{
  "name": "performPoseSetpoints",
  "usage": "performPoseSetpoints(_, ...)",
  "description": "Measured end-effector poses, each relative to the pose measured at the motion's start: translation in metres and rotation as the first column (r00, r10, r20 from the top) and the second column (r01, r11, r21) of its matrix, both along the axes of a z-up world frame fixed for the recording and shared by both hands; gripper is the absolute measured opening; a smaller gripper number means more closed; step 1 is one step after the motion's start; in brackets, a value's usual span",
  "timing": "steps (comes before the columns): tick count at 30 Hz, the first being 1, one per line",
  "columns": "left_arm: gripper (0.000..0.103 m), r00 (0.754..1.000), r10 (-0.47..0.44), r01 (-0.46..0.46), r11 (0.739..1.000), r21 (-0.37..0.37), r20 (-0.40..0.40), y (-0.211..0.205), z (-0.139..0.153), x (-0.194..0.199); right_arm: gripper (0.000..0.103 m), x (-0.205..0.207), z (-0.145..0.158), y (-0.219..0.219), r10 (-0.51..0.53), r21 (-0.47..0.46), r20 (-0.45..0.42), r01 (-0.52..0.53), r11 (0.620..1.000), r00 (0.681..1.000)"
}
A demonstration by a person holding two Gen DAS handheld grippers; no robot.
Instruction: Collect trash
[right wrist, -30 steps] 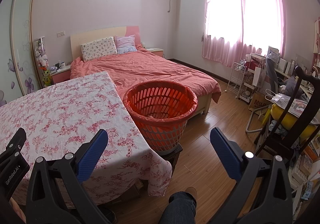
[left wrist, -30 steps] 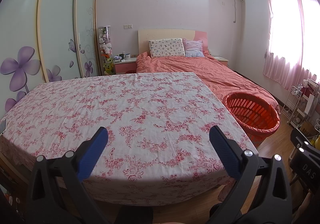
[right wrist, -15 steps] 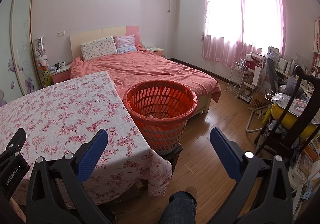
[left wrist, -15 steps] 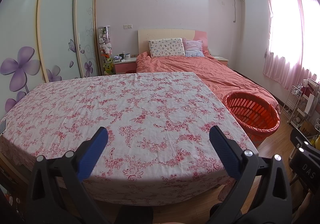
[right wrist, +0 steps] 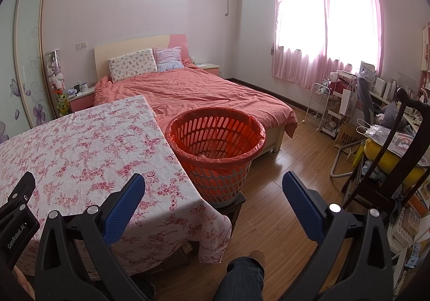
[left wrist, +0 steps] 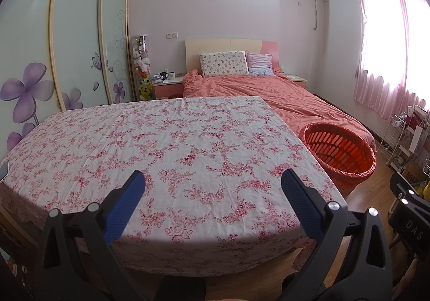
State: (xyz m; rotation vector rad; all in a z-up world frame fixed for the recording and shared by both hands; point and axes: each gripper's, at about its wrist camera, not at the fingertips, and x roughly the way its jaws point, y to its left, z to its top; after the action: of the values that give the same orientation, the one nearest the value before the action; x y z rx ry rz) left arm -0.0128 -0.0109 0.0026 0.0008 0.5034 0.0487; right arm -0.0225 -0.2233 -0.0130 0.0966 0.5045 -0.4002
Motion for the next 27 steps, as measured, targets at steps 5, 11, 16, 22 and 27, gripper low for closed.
performPoseSetpoints(5,0.099,1.000,0.000,0.000,1.000,0.001,0.000,0.0003,-0.0001,0.0000,0.101,0.0001,0.0001,0.0000,0.000,0.000,0.000,0.000,1.000,1.000)
performPoseSetpoints(11,0.099,1.000,0.003,-0.003,1.000,0.003,-0.001,-0.0001,-0.0022,0.0000,0.101,0.0002,0.0003,0.0000,0.000,0.000,-0.001,0.000,1.000,1.000)
performPoseSetpoints(16,0.099,1.000,0.005,-0.005,1.000,0.005,-0.002,0.0006,-0.0033,0.0000,0.101,0.0003,0.0004,0.0002,0.000,0.000,-0.001,0.000,1.000,1.000)
performPoseSetpoints(22,0.099,1.000,0.009,-0.009,1.000,0.006,-0.005,0.0023,-0.0036,-0.0008,0.101,0.0003,0.0006,0.0004,0.000,0.000,-0.001,0.000,1.000,1.000)
performPoseSetpoints(27,0.099,1.000,0.009,-0.009,1.000,0.006,-0.006,0.0026,-0.0036,-0.0007,0.101,0.0004,0.0007,0.0005,0.000,0.000,-0.001,0.000,1.000,1.000)
